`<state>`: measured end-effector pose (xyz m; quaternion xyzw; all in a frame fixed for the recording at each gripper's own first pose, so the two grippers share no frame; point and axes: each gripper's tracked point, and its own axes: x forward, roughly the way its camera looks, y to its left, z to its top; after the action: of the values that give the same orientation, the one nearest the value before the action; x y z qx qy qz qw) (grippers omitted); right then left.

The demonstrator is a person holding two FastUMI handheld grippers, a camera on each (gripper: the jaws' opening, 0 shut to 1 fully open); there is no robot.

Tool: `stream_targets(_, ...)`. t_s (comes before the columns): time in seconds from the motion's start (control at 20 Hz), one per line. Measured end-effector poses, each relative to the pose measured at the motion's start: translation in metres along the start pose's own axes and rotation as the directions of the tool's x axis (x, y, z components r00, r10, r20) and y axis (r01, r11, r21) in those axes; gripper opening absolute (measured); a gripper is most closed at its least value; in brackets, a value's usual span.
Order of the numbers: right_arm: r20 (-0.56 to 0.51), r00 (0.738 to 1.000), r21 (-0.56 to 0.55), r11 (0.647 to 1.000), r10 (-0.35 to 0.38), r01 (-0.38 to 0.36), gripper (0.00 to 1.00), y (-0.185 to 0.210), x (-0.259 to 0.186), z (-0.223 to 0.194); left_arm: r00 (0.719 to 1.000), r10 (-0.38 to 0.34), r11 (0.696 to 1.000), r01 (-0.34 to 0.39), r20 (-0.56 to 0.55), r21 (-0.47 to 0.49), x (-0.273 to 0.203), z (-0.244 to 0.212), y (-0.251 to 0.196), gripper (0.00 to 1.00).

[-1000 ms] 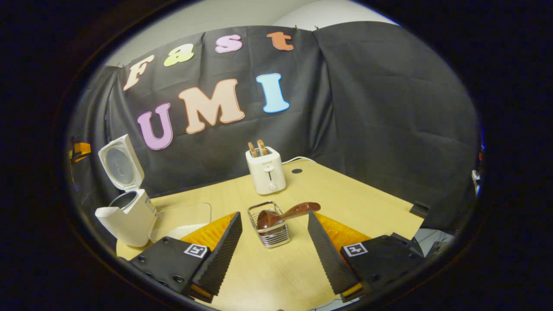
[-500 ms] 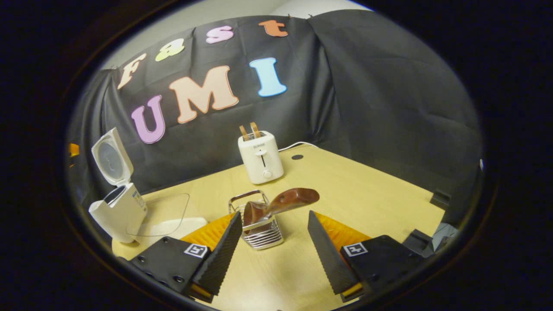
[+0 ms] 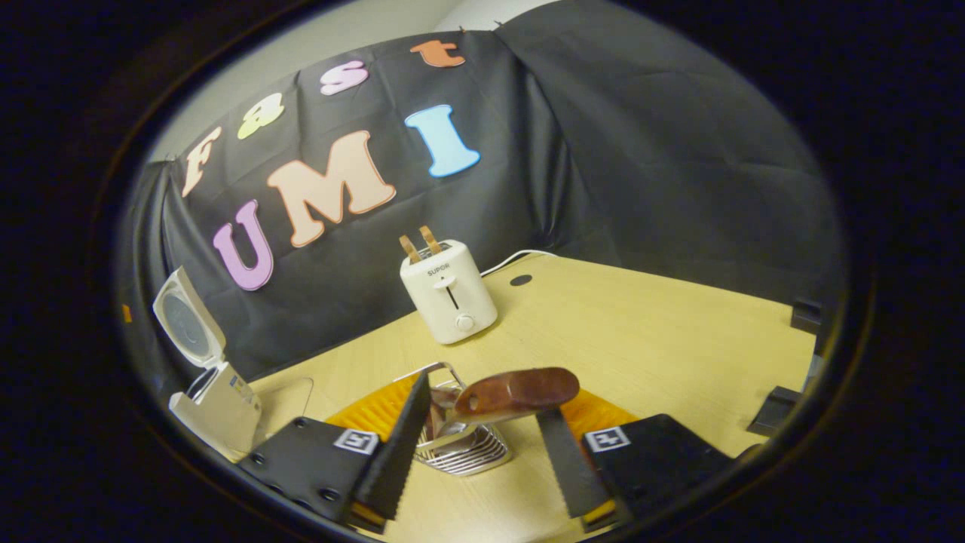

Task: Close the left gripper, press the button to open the rice cooker; take a wooden spoon from the chopstick holder with the right hand, scoop a spoonful of rice and pour it into the rice cooker, then put the wooden spoon back into the chopstick holder.

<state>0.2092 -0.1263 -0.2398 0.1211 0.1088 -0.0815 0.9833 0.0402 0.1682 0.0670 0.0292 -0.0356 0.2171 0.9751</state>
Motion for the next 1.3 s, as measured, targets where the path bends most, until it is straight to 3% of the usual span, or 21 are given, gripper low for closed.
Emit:
stream_targets(0.2,0.019,1.000,0.003,1.000,0.017,-0.017,0.39,0.006,0.010,0.008,1.000,-0.003,1.000,0.003,0.000,0.012,0.001,0.000,-0.002,0.96)
stream_targets(0.5,0.023,0.995,-0.025,0.995,0.093,-0.092,0.29,0.037,0.020,0.020,1.000,-0.018,1.000,0.018,-0.009,0.007,0.001,-0.003,-0.010,0.95)
stream_targets(0.8,-0.026,0.994,-0.049,0.993,0.102,-0.103,0.22,0.052,0.031,0.022,1.000,-0.017,1.000,0.017,-0.021,-0.002,0.000,-0.009,-0.002,0.95)
stream_targets(1.05,-0.072,0.995,-0.042,0.997,0.066,-0.069,0.20,0.051,0.027,0.036,1.000,-0.018,1.000,0.018,-0.023,0.000,0.003,-0.013,0.009,0.95)
stream_targets(1.3,-0.035,0.997,-0.046,0.997,0.066,-0.068,0.19,0.068,0.010,0.068,0.996,-0.089,0.996,0.089,-0.023,-0.023,0.008,-0.015,0.001,0.95)
